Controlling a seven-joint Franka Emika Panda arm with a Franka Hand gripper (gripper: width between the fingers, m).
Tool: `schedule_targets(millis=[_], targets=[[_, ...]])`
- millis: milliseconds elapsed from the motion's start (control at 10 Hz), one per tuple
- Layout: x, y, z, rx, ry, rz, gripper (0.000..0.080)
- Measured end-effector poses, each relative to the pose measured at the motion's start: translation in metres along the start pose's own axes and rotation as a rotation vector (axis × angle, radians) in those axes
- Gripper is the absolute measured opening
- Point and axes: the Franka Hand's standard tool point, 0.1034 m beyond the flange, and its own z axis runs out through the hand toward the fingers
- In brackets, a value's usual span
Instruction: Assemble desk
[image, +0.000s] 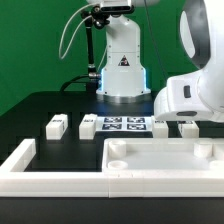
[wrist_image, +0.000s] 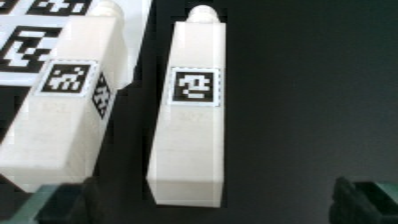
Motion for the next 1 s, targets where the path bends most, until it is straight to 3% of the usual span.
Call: schedule_targets(millis=[400,800,900,1000], targets=[[0.007,0.0,0.04,-0.005,-0.007,0.0,0.0649],[0.007,-0.001,0.044,-0.007,-0.01,-0.004,0.0622],[0.007,-0.001,0.044,-0.007,-0.01,-0.004,0.0451],[0.007,-0.001,0.044,-0.007,-0.01,-0.005,0.0451]])
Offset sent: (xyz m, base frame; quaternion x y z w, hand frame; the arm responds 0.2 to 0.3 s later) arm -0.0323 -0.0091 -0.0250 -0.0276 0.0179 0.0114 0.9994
